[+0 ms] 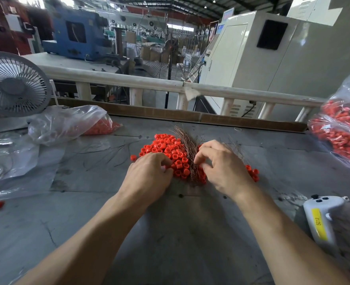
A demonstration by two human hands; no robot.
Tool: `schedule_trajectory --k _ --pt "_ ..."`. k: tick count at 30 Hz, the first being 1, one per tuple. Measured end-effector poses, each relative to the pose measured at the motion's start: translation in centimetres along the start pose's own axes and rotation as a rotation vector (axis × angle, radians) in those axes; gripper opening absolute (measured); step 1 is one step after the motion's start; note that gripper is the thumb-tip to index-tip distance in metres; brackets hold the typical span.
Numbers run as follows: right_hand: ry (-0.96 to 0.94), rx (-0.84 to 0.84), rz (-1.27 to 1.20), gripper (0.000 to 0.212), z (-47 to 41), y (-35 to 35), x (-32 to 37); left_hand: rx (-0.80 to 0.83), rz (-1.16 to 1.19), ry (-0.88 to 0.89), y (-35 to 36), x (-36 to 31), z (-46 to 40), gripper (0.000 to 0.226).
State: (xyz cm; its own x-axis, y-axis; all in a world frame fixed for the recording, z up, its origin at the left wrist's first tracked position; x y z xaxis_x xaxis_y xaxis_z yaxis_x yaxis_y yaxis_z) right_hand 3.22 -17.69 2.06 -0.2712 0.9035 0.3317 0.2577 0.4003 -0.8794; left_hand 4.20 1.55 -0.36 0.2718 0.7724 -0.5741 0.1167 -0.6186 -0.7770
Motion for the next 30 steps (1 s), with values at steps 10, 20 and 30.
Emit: schedule_trajectory --k 10,20,30 --pt "-0.092 -0.161 -0.079 0.010 -0.4 -1.2 -0.2 0.007 -0.001 -0.009 -0.3 -0.2 0.1 0.021" --pt "-0.052 -0.590 -0.654 0.011 1.5 -5.3 0.0 0.011 0.009 -0.023 -0.6 -0.5 0.4 0.021" --pt "0.163 -0.572 -1.226 0.016 1.6 -5.5 -1.2 -0.045 0.265 -0.024 -1.3 -1.2 0.4 0.013"
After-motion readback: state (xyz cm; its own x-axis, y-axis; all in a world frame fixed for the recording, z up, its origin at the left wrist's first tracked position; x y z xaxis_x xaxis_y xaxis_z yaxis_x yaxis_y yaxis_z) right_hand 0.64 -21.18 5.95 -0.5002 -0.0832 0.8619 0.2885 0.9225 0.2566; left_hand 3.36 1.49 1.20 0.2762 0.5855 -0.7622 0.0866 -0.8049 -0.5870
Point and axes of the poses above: each hand's wrist, its own z-axis away from the middle knuckle, its own y-axis out of the palm, x = y × z, the point moved 6 cm from there along -z, towards the middle knuckle, and after that the axes turned 5 degrees about x, right-handed, at the moved point
